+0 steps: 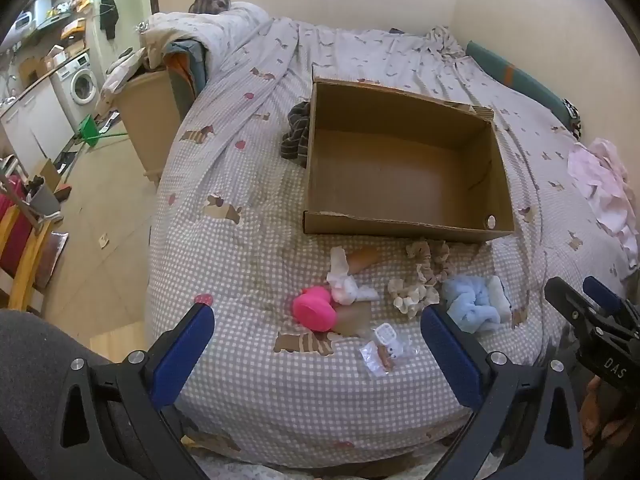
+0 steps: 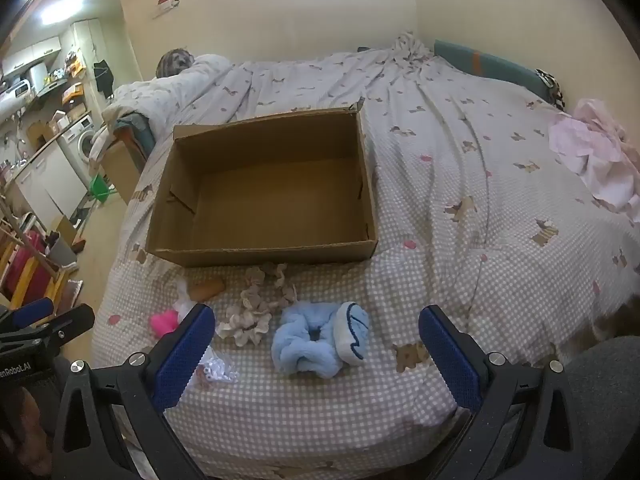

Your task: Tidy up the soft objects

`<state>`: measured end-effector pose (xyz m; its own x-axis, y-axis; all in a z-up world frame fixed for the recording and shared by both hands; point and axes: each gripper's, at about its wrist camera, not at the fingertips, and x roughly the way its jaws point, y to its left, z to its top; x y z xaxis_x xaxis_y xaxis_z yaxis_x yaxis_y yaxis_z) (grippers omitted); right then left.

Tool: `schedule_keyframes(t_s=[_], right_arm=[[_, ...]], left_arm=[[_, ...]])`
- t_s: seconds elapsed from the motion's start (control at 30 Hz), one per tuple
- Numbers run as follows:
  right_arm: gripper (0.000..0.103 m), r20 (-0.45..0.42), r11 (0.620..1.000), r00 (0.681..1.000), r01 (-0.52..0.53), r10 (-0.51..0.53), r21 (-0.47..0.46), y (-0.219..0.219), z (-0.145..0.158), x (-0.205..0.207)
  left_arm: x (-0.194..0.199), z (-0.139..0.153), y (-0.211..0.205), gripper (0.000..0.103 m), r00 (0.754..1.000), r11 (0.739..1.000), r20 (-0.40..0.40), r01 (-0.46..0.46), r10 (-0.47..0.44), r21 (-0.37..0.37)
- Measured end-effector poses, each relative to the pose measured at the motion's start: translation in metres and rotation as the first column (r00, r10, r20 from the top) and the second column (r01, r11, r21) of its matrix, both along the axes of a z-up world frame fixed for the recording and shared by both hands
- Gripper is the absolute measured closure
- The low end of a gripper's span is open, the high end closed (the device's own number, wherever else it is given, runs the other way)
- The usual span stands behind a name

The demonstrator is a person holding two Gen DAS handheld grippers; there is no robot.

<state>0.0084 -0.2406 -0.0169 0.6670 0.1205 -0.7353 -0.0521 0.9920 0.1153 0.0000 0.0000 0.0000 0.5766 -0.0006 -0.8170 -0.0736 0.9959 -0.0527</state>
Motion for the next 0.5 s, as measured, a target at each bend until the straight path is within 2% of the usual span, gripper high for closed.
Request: schedule_keyframes(t_s=[0.5], right_arm=[[0.000,-0.001,1.000,1.000,-0.002,0.002,0.010,-0.0002,0.0015,-0.0004]], left_arm=[[-0.0016,-0.0041,0.0055,0.000,1.000,1.000,-0.006,-0.001,0.001,0.011]])
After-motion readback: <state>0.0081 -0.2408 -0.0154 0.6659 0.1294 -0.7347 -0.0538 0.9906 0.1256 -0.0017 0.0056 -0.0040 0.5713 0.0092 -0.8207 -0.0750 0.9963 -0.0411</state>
